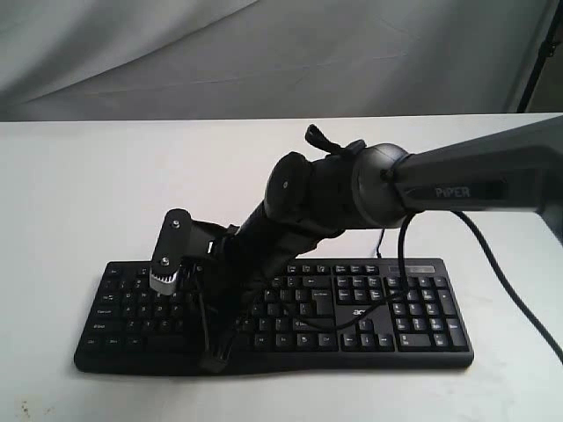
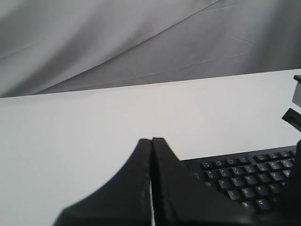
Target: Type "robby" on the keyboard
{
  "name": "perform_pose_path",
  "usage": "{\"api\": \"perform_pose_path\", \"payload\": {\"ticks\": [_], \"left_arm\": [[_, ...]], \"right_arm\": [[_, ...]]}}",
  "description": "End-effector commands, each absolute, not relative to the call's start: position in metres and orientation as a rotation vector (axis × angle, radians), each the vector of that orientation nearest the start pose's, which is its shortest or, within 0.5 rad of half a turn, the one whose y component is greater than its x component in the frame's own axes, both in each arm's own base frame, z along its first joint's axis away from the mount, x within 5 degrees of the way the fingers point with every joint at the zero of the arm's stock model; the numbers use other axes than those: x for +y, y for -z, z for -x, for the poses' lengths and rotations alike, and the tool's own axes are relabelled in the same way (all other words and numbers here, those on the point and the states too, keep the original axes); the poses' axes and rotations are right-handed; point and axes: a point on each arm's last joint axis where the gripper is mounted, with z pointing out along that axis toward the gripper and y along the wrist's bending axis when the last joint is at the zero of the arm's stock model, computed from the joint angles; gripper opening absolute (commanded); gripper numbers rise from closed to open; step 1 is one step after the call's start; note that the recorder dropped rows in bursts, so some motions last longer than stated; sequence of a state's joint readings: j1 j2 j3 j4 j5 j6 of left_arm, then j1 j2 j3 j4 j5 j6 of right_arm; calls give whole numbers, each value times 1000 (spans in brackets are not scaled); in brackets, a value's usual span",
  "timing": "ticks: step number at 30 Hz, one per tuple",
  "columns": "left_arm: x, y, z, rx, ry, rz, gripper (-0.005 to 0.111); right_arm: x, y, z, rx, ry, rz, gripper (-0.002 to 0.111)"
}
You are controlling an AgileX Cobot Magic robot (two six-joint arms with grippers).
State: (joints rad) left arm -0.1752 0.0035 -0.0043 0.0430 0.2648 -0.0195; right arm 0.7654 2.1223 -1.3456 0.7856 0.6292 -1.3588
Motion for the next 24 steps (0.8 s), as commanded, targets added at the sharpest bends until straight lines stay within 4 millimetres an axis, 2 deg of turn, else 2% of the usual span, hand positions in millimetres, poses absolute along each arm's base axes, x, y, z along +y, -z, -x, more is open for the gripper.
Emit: {"api": "perform_pose_path", "payload": {"ticks": [1, 24], "left_arm": [[-9, -190, -54, 1735, 104, -169, 0], [-9, -190, -54, 1735, 104, -169, 0]], "right_arm": [[321, -127, -279, 1926, -603, 1855, 0], [322, -128, -280, 1919, -605, 1839, 0]]}}
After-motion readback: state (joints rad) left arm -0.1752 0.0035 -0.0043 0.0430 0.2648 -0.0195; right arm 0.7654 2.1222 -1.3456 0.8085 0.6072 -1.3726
